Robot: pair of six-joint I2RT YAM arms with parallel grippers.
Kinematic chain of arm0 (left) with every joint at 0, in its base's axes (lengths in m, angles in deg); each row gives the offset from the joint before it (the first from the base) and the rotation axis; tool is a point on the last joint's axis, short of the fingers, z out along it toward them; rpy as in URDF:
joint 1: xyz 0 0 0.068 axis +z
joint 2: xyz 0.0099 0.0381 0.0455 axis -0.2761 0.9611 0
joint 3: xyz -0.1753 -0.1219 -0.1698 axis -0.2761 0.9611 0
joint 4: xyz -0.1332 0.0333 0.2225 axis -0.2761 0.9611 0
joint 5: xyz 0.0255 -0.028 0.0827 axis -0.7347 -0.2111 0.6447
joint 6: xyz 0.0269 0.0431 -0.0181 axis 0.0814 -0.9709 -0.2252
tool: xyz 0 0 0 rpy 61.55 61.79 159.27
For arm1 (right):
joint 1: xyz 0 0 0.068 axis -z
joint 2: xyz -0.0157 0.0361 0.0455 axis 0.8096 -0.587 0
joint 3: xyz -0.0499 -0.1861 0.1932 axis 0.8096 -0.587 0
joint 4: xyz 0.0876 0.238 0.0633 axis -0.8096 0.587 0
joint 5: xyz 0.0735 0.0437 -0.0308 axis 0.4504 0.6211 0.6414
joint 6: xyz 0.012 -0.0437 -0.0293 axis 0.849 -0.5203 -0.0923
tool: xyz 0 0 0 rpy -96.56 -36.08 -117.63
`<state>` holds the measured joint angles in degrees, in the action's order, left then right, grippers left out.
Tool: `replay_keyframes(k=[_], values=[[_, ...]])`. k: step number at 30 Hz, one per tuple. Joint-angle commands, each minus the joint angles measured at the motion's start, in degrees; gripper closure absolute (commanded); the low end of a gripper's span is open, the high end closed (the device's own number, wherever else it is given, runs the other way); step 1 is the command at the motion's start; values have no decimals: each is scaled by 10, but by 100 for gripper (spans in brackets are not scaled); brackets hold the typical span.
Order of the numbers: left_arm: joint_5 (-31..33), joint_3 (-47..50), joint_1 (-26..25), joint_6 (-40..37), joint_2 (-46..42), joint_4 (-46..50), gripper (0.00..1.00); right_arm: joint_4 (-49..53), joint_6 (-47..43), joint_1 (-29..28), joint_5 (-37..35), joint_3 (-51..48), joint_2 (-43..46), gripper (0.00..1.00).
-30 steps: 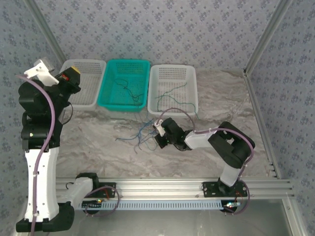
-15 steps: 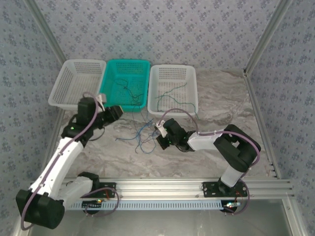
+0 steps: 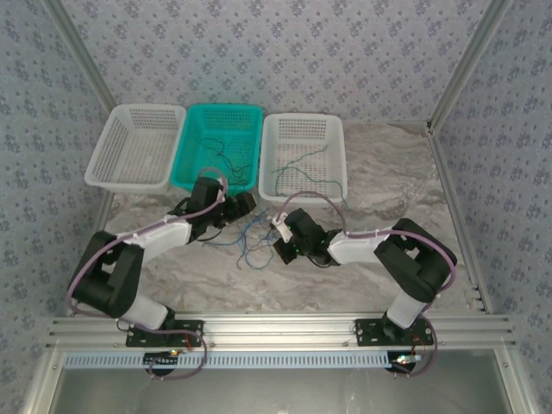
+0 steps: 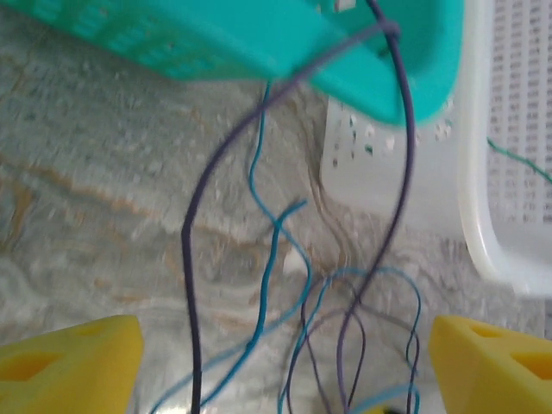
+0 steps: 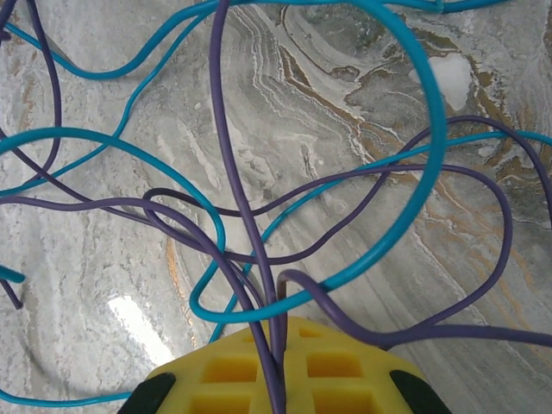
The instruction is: Untangle the cables
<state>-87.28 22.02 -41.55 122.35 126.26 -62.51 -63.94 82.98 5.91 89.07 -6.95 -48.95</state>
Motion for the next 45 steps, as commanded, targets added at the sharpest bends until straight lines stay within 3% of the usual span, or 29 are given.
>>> replay_keyframes(k=[1,3,8,10,12,18,27,37,45], values=[[36,-32,-7,-3,23,-70,14,16,6,-5,0,9,16,100],[36,-42,-7,2,39,-89,23,15,6,-7,0,9,16,100],[19,-83,-11,7,70,-52,68,18,8,-8,-10,9,15,100],[31,-70,-14,2,53,-54,87,23,10,-8,-20,9,15,100],[41,-50,-15,10,19,-65,99,25,12,-8,-31,5,17,99],[44,-73,-16,-22,-94,-12,100,19,26,-7,-62,-10,10,98],[71,-262,11,-104,-178,145,100,25,31,3,-65,-4,-17,88],[53,-455,46,-178,-130,194,100,10,37,14,-51,-15,-15,86],[79,-572,80,-243,-8,175,100,20,42,14,-54,-18,-1,86]])
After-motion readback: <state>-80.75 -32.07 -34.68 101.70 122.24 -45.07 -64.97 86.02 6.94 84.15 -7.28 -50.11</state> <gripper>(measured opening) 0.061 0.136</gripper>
